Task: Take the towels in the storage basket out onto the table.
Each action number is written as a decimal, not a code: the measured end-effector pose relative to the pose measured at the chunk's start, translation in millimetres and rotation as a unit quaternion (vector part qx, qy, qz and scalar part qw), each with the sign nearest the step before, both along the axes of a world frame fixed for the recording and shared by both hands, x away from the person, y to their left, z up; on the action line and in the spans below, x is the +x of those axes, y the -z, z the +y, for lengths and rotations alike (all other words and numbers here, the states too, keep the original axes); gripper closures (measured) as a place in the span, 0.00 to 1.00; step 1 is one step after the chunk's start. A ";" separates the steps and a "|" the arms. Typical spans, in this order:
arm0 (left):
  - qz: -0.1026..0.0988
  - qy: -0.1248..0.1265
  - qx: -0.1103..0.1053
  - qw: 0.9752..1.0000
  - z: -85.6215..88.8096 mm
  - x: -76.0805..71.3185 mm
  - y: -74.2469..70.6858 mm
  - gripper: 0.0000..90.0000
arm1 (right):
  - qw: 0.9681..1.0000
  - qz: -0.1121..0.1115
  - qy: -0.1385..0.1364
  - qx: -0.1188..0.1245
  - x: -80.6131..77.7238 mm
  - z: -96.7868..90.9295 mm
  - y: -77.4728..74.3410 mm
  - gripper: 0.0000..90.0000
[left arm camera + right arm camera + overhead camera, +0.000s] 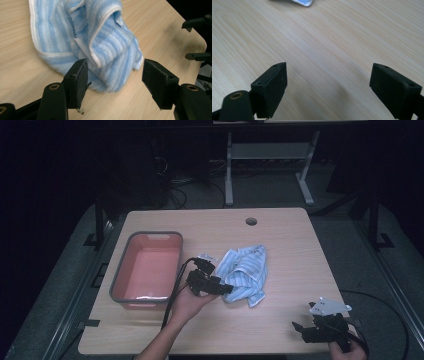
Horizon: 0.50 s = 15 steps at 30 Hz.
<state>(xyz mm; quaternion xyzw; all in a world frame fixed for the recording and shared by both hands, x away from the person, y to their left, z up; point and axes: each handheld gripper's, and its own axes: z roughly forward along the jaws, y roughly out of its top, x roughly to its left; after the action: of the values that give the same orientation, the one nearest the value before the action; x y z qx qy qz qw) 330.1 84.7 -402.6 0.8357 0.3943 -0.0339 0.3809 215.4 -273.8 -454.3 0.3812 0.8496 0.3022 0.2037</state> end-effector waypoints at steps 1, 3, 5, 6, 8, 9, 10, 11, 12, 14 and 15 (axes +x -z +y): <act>0.000 0.001 -0.001 1.000 1.3 -2.0 0.4 0.41 | 1.000 0.000 0.000 0.000 0.1 -0.1 0.1 0.15; 0.000 0.003 -0.005 1.000 3.1 -5.6 1.0 0.41 | 1.000 0.000 0.001 0.000 0.2 -0.2 0.2 0.15; -0.004 0.006 -0.004 1.000 4.5 -9.3 1.8 0.41 | 1.000 -0.001 0.000 -0.001 0.3 -0.5 0.3 0.15; -0.004 0.005 -0.006 1.000 4.7 -11.0 2.4 0.41 | 1.000 -0.001 0.000 -0.002 0.3 -0.7 0.4 0.15; -0.003 0.007 -0.010 1.000 6.6 -14.6 4.1 0.40 | 1.000 0.001 0.002 -0.002 0.0 -0.7 0.3 0.15; -0.004 0.008 -0.010 1.000 7.3 -15.8 4.5 0.40 | 1.000 0.001 0.001 -0.002 0.0 -0.8 0.3 0.15; -0.004 0.009 -0.009 1.000 8.1 -17.8 5.1 0.40 | 1.000 0.001 0.001 -0.002 0.0 -0.7 0.3 0.15; -0.005 0.010 -0.009 1.000 8.7 -18.8 5.5 0.40 | 1.000 0.000 0.000 -0.003 0.0 -0.6 0.3 0.15; -0.005 0.009 -0.011 1.000 9.1 -20.4 6.3 0.40 | 1.000 -0.001 0.000 -0.003 0.0 -0.6 0.3 0.15; -0.007 0.014 -0.004 1.000 9.3 -24.0 7.8 0.40 | 1.000 0.002 0.001 -0.003 -0.1 0.0 0.6 0.15; -0.007 0.016 -0.003 1.000 9.7 -25.1 8.3 0.40 | 1.000 0.002 0.001 -0.003 -0.1 0.0 0.6 0.15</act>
<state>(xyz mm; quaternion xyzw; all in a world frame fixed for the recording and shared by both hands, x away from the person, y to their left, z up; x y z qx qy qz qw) 305.0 94.5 -410.9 0.8409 0.3782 -0.0348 0.3856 215.3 -273.8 -454.8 0.3819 0.8505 0.2991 0.2033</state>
